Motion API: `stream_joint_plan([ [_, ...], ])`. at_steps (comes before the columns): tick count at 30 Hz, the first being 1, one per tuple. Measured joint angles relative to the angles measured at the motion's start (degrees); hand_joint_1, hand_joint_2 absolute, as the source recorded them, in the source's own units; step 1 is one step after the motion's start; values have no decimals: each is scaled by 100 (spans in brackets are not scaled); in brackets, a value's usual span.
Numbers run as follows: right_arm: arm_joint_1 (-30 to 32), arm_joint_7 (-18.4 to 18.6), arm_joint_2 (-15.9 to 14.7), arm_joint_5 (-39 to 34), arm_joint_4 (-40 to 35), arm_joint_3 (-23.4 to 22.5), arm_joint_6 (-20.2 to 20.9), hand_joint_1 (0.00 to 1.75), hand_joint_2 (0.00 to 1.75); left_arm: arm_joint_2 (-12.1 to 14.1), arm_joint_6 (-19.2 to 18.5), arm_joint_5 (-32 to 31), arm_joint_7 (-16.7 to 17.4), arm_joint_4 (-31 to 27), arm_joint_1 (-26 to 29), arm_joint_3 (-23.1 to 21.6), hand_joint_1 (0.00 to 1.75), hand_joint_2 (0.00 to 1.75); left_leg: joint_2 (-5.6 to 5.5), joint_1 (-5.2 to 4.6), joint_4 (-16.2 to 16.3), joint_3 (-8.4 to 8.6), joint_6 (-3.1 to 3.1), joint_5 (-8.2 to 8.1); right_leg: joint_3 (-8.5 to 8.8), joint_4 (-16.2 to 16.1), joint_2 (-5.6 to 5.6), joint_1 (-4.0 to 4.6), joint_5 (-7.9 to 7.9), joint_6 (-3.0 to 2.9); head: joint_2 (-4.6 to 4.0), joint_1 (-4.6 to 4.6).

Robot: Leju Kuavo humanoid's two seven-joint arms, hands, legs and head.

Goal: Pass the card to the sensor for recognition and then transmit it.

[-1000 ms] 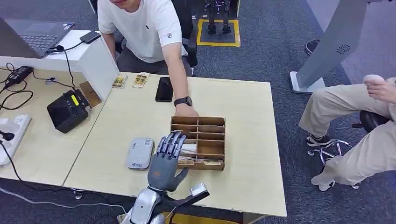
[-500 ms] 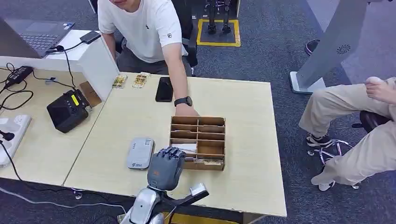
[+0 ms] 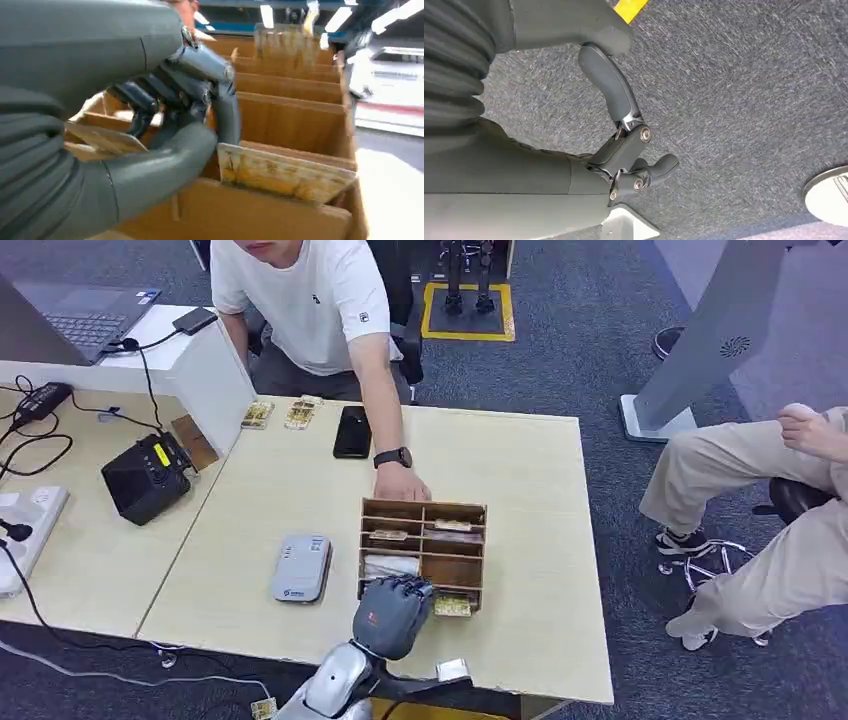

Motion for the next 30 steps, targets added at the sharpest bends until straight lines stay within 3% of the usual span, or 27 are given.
stream_joint_plan([
  [10,2,2,0,15,26,0,0,0,175,41,4,-122,188,-232,253,-41,0,175,-1,1,0,-5,0,0,-2,0,-1,0,-1,0,0,4],
  [30,2,-2,0,66,26,0,0,0,175,107,4,-153,-199,-737,556,101,0,175,-1,0,0,-7,0,0,-5,0,-1,0,-1,0,0,4],
])
